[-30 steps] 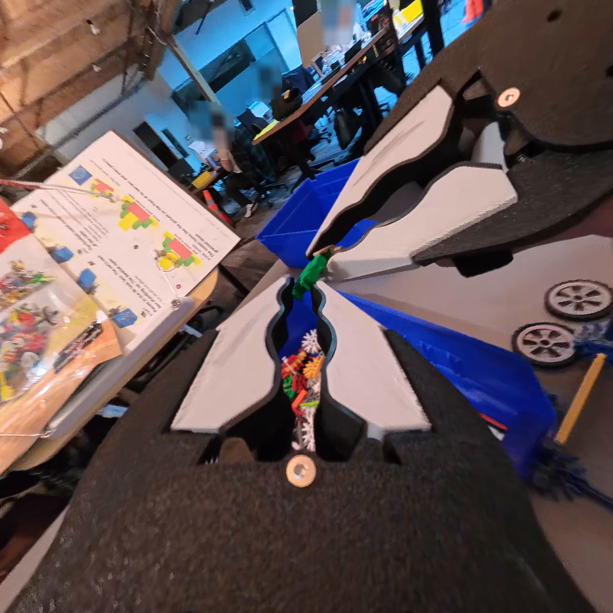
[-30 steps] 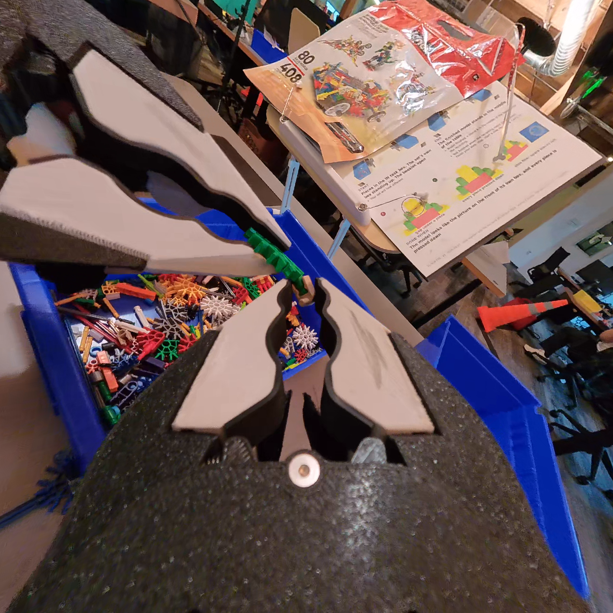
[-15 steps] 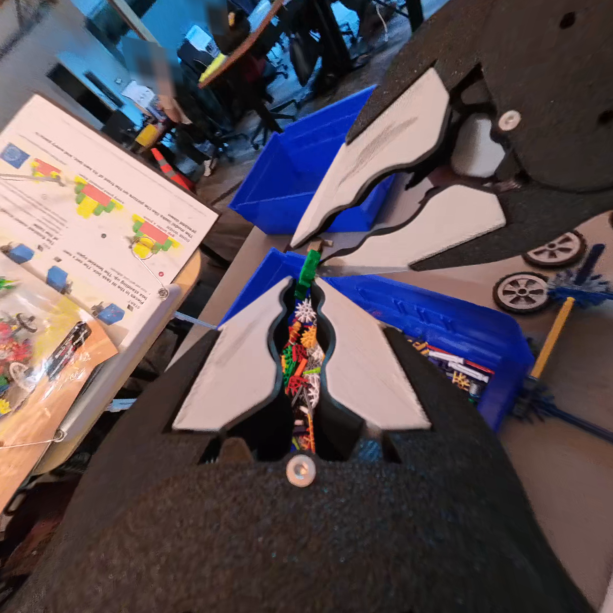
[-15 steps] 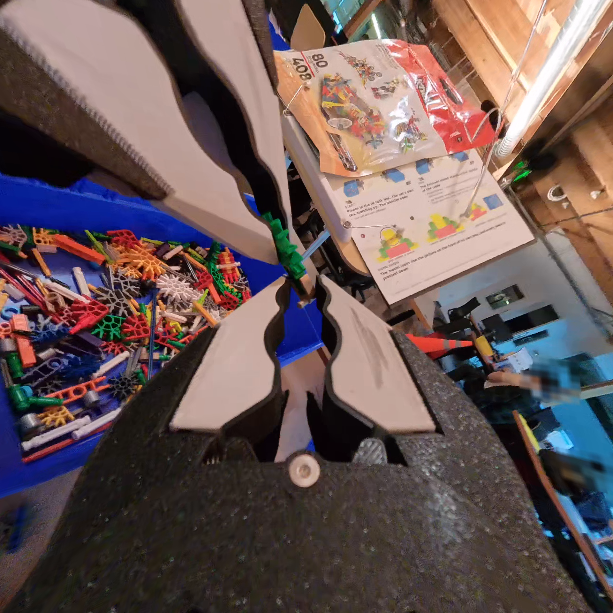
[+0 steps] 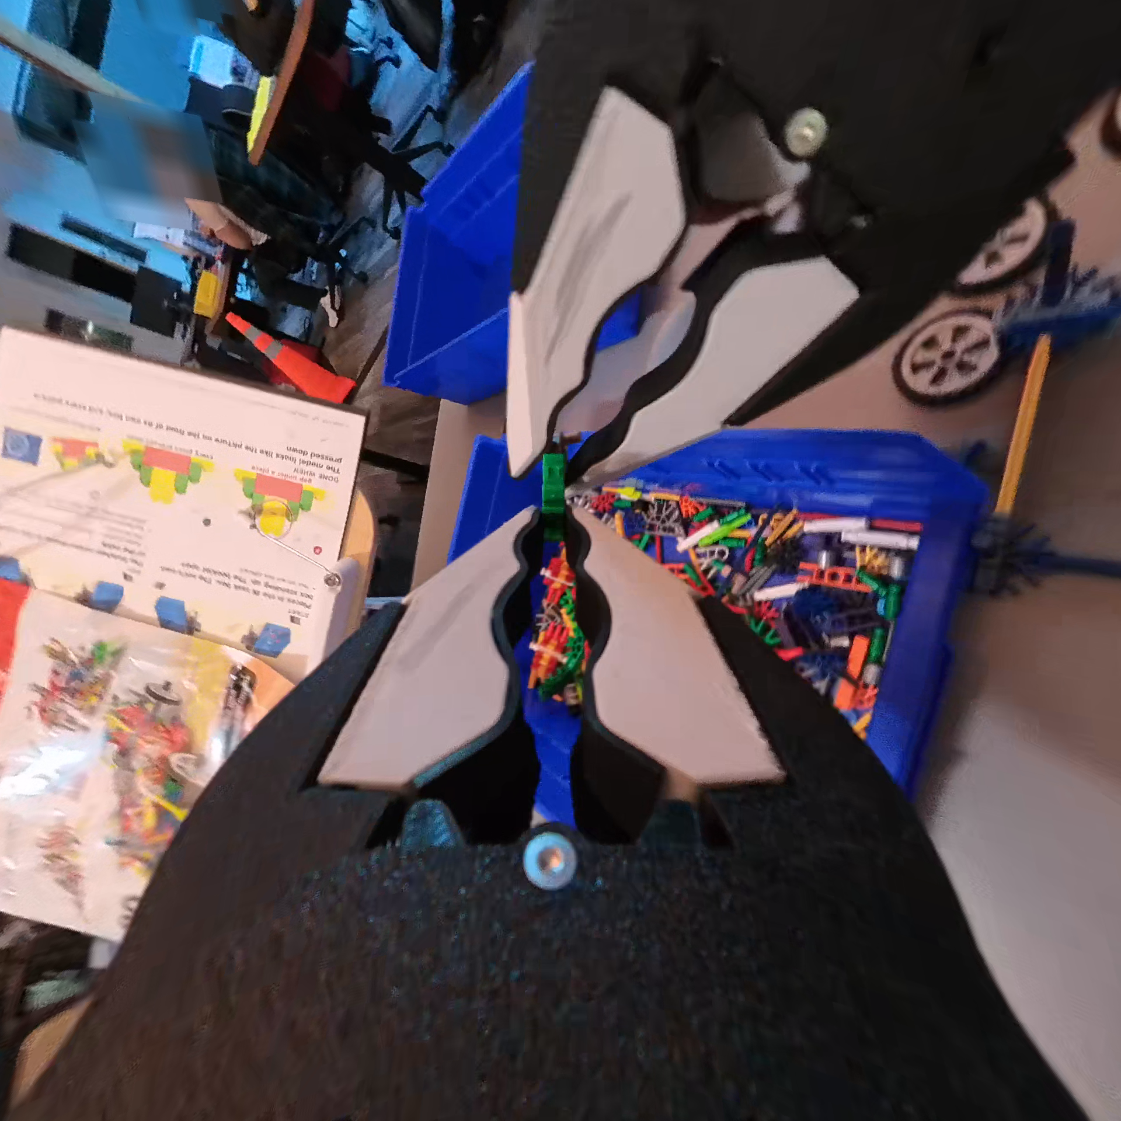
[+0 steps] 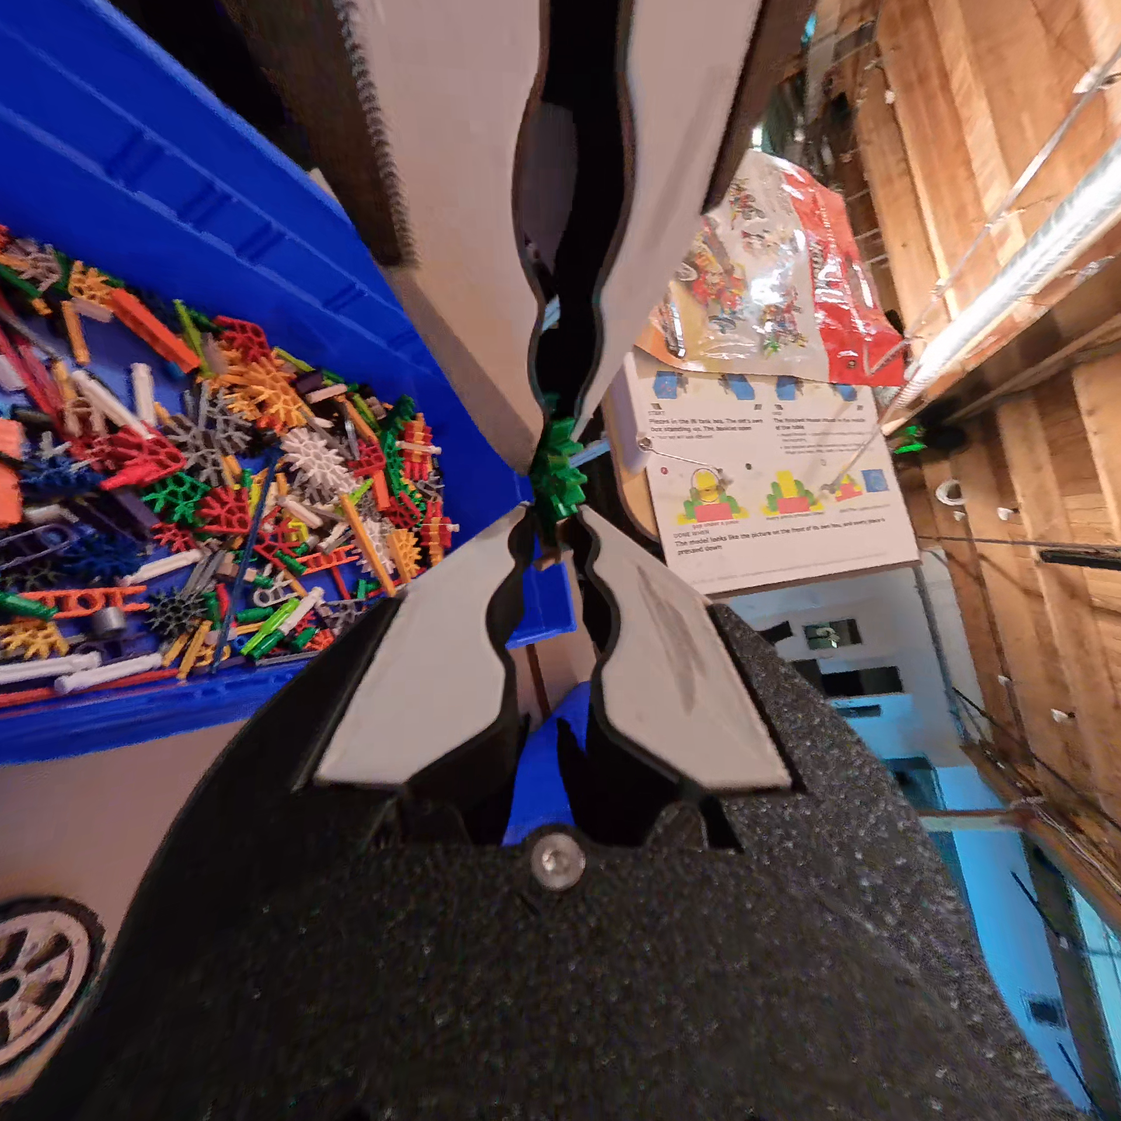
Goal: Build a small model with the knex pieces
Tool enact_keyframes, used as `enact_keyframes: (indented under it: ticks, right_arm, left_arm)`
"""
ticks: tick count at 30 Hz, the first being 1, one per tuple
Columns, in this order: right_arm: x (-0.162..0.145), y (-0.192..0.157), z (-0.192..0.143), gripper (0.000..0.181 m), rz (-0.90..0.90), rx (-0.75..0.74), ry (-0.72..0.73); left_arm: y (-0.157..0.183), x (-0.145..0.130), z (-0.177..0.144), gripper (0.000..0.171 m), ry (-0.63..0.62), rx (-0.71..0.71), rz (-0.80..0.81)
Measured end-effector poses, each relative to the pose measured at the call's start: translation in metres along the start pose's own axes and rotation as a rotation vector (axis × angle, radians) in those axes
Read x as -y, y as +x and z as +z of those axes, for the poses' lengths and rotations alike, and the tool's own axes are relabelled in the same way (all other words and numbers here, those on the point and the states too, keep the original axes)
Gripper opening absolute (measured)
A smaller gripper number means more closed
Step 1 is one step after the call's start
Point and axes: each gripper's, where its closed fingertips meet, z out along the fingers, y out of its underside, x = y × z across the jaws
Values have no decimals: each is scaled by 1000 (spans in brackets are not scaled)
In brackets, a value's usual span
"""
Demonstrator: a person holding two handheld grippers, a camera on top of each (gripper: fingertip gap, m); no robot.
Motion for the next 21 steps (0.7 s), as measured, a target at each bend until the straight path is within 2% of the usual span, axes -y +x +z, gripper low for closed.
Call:
enact_keyframes:
  ticks: [2,4,6,9,13,16,21]
  right_arm:
    - [0,-8,-1,9,-17,66,5]
    - [0,-13,-1,7,-4,106,-4]
    - [-2,-11,0,6,67,110,-15]
    - [-6,-9,4,2,204,117,-23]
    - [-9,-14,9,2,373,152,-7]
    - [-4,-14,9,2,501,199,37]
    - [8,-13,9,2,631,262,105]
  left_arm:
    - [5,-3,0,3,-26,-12,125]
    - [7,-2,1,3,-34,-21,185]
    - [2,2,2,3,-24,34,207]
    - [2,12,7,3,-5,128,199]
    - [-1,8,11,4,1,215,149]
    - [-5,9,7,4,26,299,159]
    - [-9,10,-2,3,100,363,125]
